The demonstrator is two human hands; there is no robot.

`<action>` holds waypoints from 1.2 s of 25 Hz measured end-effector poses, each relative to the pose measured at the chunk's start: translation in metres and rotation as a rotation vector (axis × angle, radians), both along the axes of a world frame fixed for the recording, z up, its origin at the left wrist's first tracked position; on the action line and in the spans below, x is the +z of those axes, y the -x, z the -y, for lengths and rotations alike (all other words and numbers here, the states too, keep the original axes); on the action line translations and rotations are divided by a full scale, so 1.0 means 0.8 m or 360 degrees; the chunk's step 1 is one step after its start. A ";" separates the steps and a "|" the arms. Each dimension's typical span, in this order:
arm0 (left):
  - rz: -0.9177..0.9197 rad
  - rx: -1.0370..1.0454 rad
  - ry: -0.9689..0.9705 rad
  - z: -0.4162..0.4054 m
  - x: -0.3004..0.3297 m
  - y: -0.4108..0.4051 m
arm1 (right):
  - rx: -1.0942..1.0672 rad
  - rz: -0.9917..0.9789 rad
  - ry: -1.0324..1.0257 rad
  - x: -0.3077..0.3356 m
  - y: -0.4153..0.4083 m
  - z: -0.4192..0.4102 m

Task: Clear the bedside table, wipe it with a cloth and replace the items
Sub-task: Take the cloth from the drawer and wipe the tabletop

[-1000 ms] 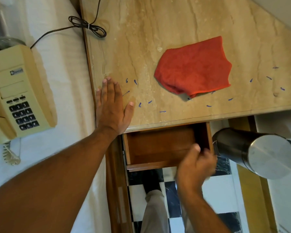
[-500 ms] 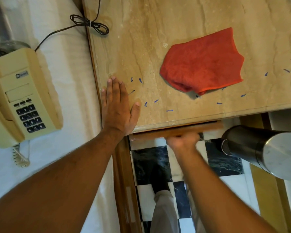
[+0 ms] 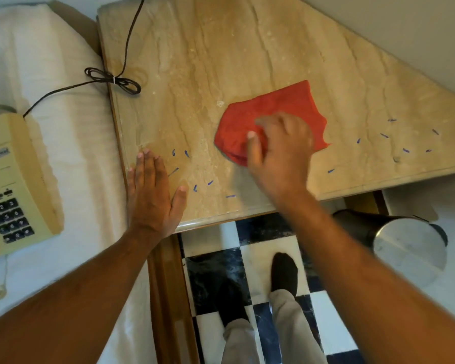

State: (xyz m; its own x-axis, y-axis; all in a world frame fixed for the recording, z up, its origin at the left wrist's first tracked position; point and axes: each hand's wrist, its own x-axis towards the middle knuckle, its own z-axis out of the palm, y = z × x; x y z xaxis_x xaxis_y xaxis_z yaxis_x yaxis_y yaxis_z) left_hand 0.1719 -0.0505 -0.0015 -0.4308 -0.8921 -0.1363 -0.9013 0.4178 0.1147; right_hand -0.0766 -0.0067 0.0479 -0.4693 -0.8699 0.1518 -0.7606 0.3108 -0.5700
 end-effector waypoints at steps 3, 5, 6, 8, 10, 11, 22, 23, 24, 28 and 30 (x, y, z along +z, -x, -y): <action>0.0072 0.0065 -0.0009 -0.003 0.009 0.006 | 0.0566 -0.0518 -0.0741 -0.021 0.051 0.029; 0.0156 0.0080 0.0042 -0.007 0.015 0.025 | 0.0728 -0.0546 -0.0734 -0.035 0.061 -0.018; 0.0174 0.0046 0.0045 -0.012 0.019 0.041 | 0.0778 -0.0573 -0.0673 -0.040 0.069 -0.052; 0.0166 -0.0062 -0.0008 -0.020 0.023 0.083 | 0.0828 -0.0616 -0.0678 -0.041 0.118 -0.104; 0.0163 -0.0131 -0.0048 -0.024 0.023 0.116 | 0.0656 -0.0667 -0.0748 -0.043 0.202 -0.108; 0.0168 -0.0132 -0.0056 -0.025 0.021 0.125 | 0.0488 -0.0658 -0.0796 -0.041 0.240 -0.096; 0.0081 -0.0183 -0.0013 -0.018 0.006 0.122 | 0.0466 -0.0709 -0.0691 -0.050 0.263 -0.094; 0.0078 -0.0180 -0.0009 -0.018 0.005 0.122 | 0.0312 -0.0707 -0.0789 -0.049 0.303 -0.099; 0.0076 -0.0176 -0.0017 -0.018 0.004 0.123 | 0.0122 -0.0647 -0.0862 -0.046 0.336 -0.106; 0.0110 -0.0181 -0.0065 -0.018 0.009 0.123 | -0.0606 -0.0478 -0.0895 -0.050 0.269 -0.095; 0.0085 -0.0179 -0.0077 -0.018 0.010 0.120 | -0.0237 -0.0507 -0.0862 -0.050 0.220 -0.088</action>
State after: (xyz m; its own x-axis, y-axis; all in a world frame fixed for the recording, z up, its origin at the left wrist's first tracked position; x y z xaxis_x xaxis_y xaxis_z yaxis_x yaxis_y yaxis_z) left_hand 0.0756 -0.0364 0.0066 -0.5190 -0.8303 -0.2032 -0.8543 0.5119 0.0903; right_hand -0.2523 0.0634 0.0079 -0.5950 -0.7917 -0.1386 -0.7934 0.6062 -0.0562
